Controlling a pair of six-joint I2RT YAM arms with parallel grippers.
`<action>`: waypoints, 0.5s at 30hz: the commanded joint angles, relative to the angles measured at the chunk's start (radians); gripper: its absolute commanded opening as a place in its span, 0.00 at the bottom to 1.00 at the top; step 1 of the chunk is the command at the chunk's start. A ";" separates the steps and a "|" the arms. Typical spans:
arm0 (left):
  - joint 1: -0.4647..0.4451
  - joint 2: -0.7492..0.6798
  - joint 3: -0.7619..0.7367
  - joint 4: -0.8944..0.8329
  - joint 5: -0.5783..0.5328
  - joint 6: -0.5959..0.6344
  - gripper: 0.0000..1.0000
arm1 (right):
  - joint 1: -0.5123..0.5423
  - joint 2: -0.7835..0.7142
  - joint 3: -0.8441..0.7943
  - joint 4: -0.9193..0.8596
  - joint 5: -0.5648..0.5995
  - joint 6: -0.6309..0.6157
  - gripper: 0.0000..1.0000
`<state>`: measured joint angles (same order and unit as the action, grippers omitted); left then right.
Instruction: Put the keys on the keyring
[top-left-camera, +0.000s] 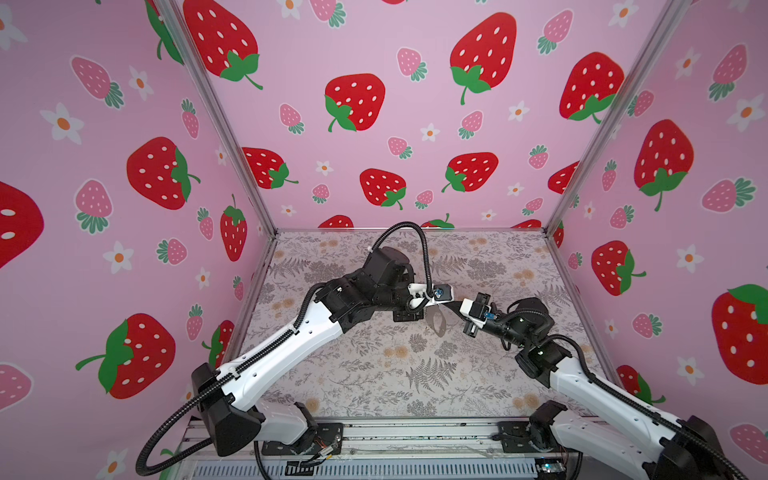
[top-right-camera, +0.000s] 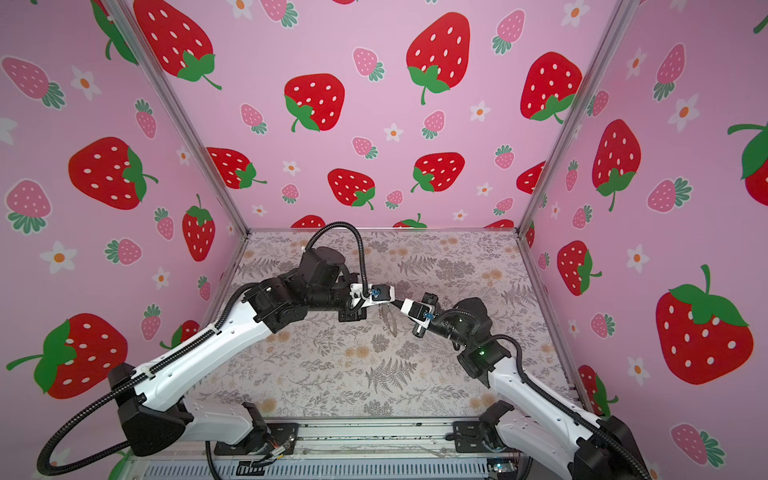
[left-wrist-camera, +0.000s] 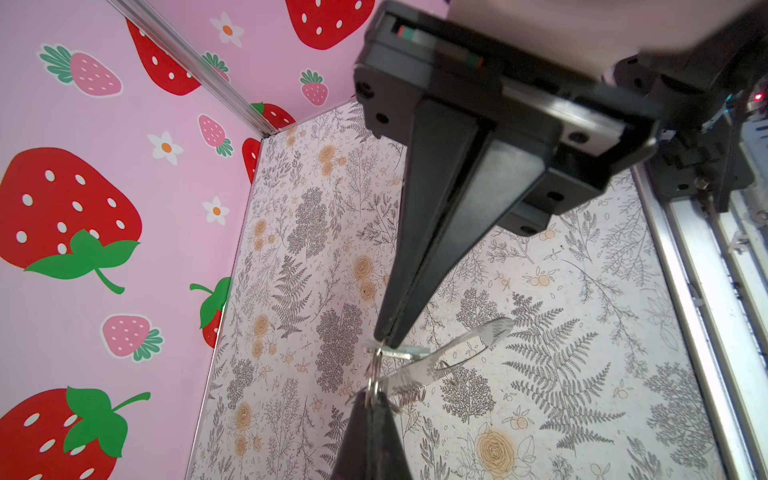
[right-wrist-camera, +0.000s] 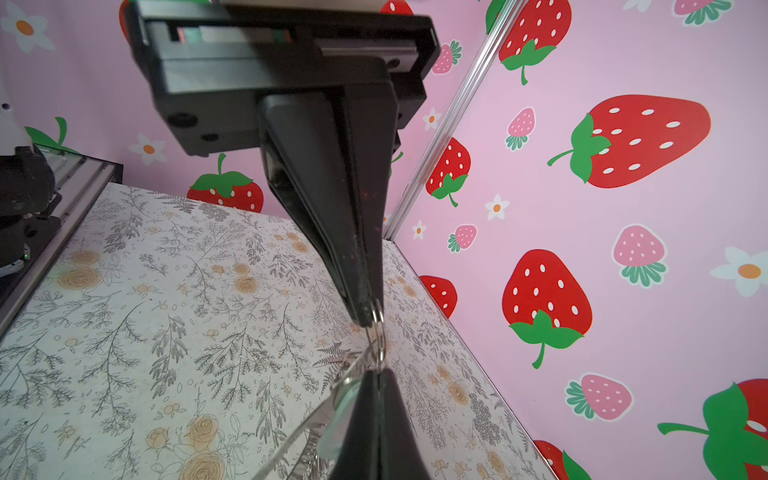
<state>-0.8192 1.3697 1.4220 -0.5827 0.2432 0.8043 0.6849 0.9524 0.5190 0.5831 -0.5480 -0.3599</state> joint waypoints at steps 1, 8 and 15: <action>-0.003 -0.019 -0.014 0.086 0.016 -0.033 0.00 | 0.002 -0.015 0.015 0.001 0.000 -0.034 0.00; 0.002 -0.027 -0.029 0.142 0.030 -0.090 0.00 | 0.005 -0.034 0.015 -0.007 0.034 -0.076 0.00; 0.021 -0.045 -0.066 0.234 0.062 -0.169 0.00 | 0.008 -0.035 0.014 -0.021 0.057 -0.106 0.00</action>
<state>-0.8082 1.3571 1.3609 -0.4595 0.2695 0.6819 0.6853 0.9302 0.5190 0.5751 -0.4873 -0.4320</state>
